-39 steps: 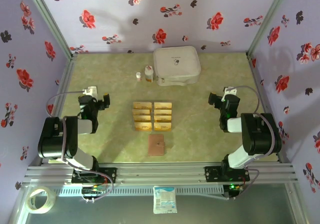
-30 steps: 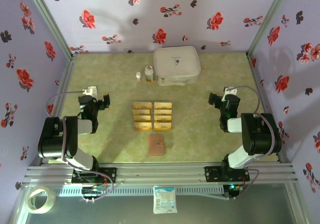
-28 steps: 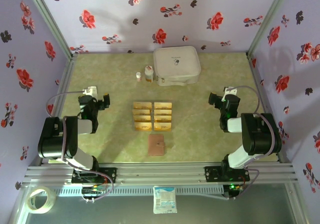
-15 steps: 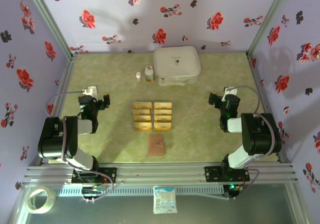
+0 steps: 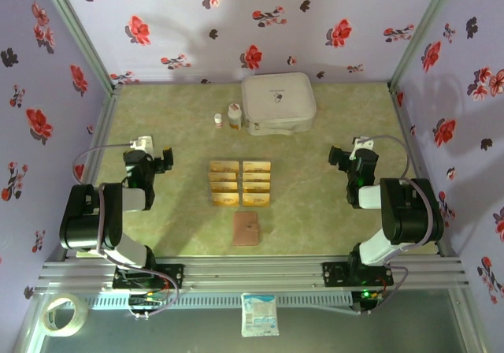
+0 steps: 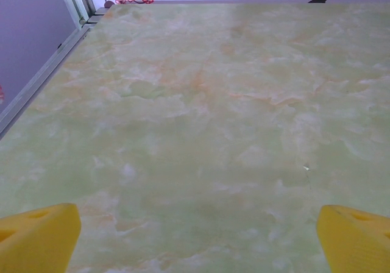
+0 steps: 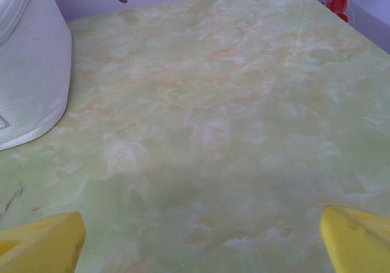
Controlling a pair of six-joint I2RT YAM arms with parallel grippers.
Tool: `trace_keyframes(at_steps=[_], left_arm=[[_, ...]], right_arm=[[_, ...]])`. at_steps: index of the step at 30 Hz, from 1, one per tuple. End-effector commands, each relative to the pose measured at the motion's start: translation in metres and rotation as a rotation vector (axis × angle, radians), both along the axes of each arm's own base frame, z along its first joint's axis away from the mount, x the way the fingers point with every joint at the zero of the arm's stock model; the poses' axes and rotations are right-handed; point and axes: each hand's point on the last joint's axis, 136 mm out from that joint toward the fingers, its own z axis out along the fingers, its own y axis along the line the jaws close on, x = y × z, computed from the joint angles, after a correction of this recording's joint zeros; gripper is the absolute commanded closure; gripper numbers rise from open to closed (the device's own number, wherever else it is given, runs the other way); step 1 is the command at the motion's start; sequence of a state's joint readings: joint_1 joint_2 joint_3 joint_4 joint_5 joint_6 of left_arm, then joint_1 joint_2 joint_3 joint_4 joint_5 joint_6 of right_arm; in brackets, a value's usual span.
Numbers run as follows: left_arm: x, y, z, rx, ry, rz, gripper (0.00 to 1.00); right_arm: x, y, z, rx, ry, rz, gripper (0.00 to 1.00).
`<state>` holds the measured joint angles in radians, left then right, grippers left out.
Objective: Put the credit cards into the card holder
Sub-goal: Move the storage box to the center of the table.
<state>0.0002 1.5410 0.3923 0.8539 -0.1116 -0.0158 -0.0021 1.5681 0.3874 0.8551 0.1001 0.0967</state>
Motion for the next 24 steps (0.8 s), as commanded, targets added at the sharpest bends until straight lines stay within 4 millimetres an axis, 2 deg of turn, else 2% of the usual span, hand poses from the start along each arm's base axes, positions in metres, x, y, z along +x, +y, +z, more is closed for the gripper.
trace_keyframes(at_steps=[1,5,10,12,15,16,19,21,24], left_arm=[[0.0,0.003,0.01,-0.004,-0.054,0.02,0.0],[-0.008,0.015,0.021,-0.017,-0.09,0.1,0.0],[-0.013,0.027,0.039,-0.011,-0.066,0.174,0.0],[-0.014,0.032,0.049,-0.017,-0.045,0.209,0.0],[-0.015,0.032,0.071,-0.099,-0.042,0.244,0.0],[-0.018,0.032,0.074,-0.134,-0.023,0.263,0.0],[-0.027,0.029,0.088,-0.264,0.038,0.316,0.0],[-0.034,0.016,0.088,-0.359,0.115,0.311,0.0],[-0.047,-0.014,0.08,-0.471,0.233,0.249,0.0]], right_arm=[[0.001,-0.006,0.016,0.0,-0.062,-0.029,0.01],[-0.009,-0.014,0.03,-0.005,-0.089,-0.075,0.01],[-0.015,-0.023,0.059,0.02,-0.056,-0.144,0.01],[-0.018,-0.024,0.071,0.077,-0.007,-0.18,0.01],[-0.034,-0.042,0.081,0.256,0.058,-0.399,0.01],[-0.033,-0.037,0.085,0.285,0.07,-0.382,0.01],[-0.026,-0.007,0.094,0.37,0.113,-0.223,0.01],[-0.024,0.017,0.098,0.411,0.141,-0.092,0.01],[-0.033,0.04,0.093,0.44,0.211,0.001,0.01]])
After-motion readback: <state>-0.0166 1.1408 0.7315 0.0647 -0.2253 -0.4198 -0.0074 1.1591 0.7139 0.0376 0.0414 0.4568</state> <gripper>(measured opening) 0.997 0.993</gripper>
